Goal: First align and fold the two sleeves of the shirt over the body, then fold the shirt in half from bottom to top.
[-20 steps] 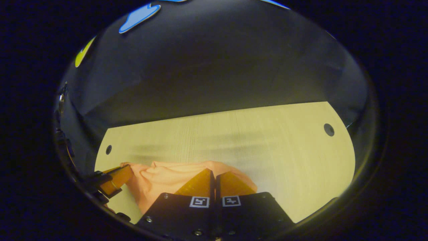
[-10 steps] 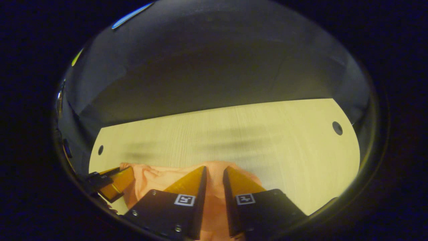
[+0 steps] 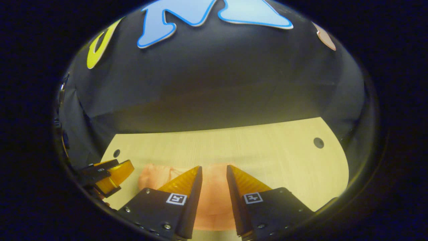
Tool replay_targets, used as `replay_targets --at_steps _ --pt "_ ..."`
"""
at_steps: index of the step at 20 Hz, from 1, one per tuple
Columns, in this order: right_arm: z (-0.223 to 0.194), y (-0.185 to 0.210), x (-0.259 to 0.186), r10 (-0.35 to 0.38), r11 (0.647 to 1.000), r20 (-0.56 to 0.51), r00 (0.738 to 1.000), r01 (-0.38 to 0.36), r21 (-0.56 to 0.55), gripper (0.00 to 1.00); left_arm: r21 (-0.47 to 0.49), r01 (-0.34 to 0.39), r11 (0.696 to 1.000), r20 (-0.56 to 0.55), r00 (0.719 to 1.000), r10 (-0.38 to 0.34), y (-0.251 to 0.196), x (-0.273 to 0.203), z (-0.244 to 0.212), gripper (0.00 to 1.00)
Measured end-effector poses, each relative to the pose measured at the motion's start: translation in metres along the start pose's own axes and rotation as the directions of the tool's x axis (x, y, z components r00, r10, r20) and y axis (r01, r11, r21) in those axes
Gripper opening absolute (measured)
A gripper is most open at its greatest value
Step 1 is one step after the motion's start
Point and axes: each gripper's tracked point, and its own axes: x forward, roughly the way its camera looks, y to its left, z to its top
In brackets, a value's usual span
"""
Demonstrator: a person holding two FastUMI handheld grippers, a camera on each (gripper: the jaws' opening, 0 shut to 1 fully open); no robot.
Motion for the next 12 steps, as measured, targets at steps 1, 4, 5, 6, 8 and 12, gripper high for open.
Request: replay_targets --at_steps 1,4,5,6,8,12 --pt "0.004 0.002 -0.013 0.006 1.0 0.015 1.0 -0.006 -0.005 0.47 -0.002 0.0 1.0 0.011 1.0 0.0 -0.001 -0.011 0.002 0.78" --pt "0.014 0.011 -0.055 0.016 0.999 0.08 0.997 -0.014 -0.031 0.46 -0.009 0.002 1.0 0.053 0.999 -0.001 -0.002 -0.064 0.009 0.78" --pt "0.016 0.011 -0.073 0.017 0.999 0.106 0.994 -0.013 -0.042 0.47 -0.013 0.005 1.0 0.073 0.997 -0.004 -0.004 -0.081 0.013 0.78" --pt "0.018 0.014 -0.091 0.018 0.999 0.13 0.991 -0.011 -0.052 0.47 -0.014 0.007 1.0 0.091 0.996 -0.006 -0.004 -0.096 0.017 0.78" --pt "0.02 0.021 -0.133 0.032 0.998 0.189 0.982 -0.02 -0.065 0.47 -0.007 0.01 1.0 0.131 0.991 -0.009 -0.007 -0.136 0.024 0.73" --pt "0.026 0.021 -0.2 0.042 0.997 0.271 0.962 -0.022 -0.076 0.47 0.023 -0.001 1.0 0.215 0.977 -0.004 -0.01 -0.205 0.03 0.82"
